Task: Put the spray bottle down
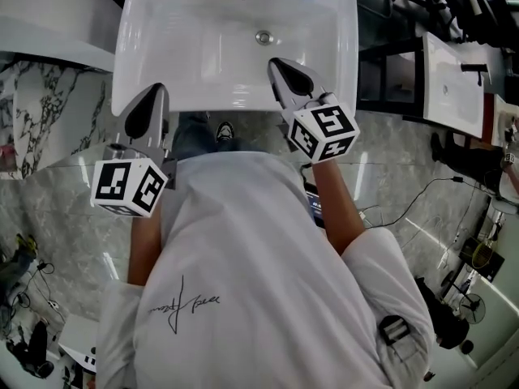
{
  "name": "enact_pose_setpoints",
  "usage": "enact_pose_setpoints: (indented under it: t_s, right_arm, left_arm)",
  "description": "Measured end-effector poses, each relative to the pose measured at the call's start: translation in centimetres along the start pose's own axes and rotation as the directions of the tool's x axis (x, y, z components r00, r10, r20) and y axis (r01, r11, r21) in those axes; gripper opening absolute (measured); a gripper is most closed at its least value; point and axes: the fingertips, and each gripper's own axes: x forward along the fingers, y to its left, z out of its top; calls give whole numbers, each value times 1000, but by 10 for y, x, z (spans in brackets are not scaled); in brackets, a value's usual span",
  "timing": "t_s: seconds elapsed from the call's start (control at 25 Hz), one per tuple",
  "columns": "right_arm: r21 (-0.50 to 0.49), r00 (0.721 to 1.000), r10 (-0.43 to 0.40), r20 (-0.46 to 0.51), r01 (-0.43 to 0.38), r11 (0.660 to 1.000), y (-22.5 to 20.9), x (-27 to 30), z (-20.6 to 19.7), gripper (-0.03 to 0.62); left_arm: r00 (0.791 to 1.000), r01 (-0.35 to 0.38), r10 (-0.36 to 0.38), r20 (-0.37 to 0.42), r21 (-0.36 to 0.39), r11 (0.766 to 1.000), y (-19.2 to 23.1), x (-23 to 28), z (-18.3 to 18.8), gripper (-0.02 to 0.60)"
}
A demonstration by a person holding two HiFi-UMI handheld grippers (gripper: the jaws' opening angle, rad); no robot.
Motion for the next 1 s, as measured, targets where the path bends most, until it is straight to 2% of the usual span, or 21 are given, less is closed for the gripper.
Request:
enact_pose_setpoints:
  t_s: [0.4,1.0]
  right_arm:
    - [23,995,97,1,-97,995,14,4,10,-6]
    - [8,992,128,-13,-128,992,20,4,7,-6]
  left_arm:
    - [1000,-8,8,-5,-5,1000,2,-7,-2,23]
    - [1000,5,-5,-19,-7,1000,-1,0,-4,23]
